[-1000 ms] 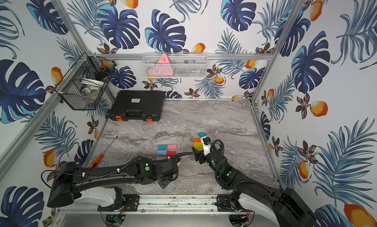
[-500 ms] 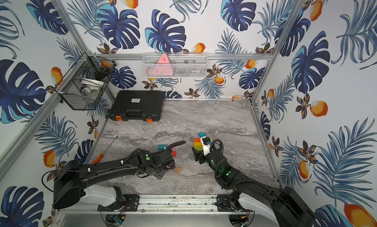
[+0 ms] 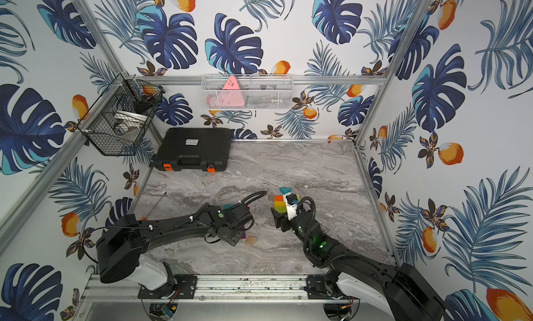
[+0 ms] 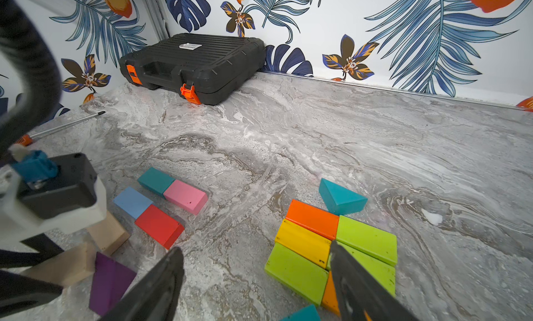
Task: Assemble a piece of candy with building blocks
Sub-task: Adjust the building block at the center of the board.
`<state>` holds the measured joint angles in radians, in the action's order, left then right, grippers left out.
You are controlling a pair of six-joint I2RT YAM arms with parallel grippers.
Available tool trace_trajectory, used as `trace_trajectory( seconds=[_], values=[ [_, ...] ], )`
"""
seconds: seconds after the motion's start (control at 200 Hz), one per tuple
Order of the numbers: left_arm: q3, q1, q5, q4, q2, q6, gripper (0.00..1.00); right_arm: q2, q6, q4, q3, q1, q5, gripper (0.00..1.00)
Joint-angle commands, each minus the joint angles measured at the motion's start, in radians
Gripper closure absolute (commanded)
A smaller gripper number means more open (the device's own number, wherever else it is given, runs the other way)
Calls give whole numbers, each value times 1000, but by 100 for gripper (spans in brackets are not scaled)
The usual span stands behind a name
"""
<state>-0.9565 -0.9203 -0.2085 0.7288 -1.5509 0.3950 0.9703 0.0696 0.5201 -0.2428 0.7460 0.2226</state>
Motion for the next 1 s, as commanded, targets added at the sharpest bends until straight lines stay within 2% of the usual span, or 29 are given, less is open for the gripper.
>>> trace_trajectory(
  seconds=[0.0,0.155,0.555,0.991],
  values=[
    [-1,2,5,-23,7,-11,77,1,4,16,-7,1,1,19],
    [-2,3,29,-40,0,-24,78,5,4,15,-10,1,-2,19],
    [16,36,-43,5,92,-25,79,14,7,15,-14,1,-7,19],
    [-43,70,-21,-53,-51,-63,80,24,4,14,-13,1,-9,18]
  ],
)
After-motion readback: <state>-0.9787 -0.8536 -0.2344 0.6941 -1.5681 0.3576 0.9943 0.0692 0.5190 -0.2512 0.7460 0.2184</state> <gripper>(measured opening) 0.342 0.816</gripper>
